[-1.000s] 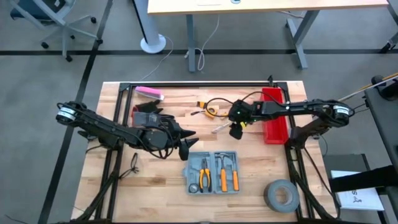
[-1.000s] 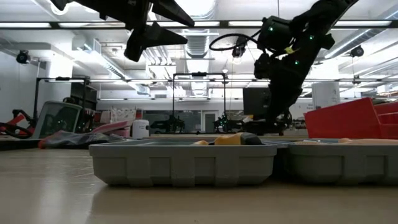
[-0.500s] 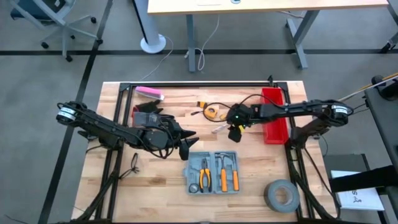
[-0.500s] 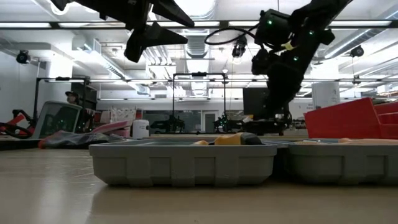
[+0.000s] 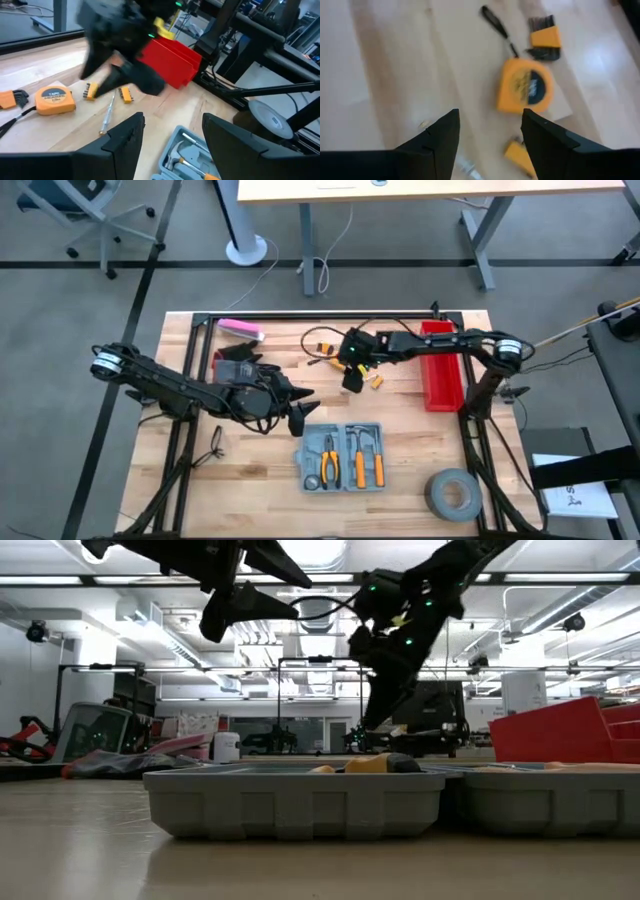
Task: Prefit tool cases
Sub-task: Put the tape measure into the pre-fit tool case
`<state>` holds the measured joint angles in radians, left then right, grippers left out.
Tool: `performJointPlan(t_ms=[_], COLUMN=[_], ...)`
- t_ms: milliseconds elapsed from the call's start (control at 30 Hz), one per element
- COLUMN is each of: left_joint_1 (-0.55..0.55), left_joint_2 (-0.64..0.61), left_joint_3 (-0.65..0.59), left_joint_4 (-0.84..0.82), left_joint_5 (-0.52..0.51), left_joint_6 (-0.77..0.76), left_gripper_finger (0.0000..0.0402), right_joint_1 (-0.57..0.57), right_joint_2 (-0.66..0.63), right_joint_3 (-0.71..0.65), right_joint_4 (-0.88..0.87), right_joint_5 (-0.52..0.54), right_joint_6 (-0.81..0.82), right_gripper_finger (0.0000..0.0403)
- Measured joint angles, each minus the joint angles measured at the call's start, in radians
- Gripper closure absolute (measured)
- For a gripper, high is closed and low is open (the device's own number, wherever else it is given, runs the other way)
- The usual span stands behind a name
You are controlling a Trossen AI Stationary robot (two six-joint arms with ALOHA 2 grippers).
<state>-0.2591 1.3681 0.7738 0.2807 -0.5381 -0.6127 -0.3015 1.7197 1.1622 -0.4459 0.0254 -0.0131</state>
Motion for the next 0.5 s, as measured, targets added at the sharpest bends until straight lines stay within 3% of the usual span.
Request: performJointPlan(t_ms=[267, 500], left_joint_1=[-0.040, -0.012], left_joint_2=[-0.026, -0.008], left_joint_3=[0.000, 0.000], left_joint_4=[-0.027, -0.135], left_joint_5=[0.001, 0.014], left_joint_6=[0.045, -0.005], left_gripper_finger=[0.0193, 0.0191], right_joint_1=[-0.053, -0.052], right_joint_2=[0.057, 0.014], right_joint_3=[0.064, 0.062], right_joint_4=[-0.012, -0.026], right_joint_5=[-0.036, -0.061], right_joint_6=[-0.029, -0.014], right_gripper_finger=[0.0177, 0.0173])
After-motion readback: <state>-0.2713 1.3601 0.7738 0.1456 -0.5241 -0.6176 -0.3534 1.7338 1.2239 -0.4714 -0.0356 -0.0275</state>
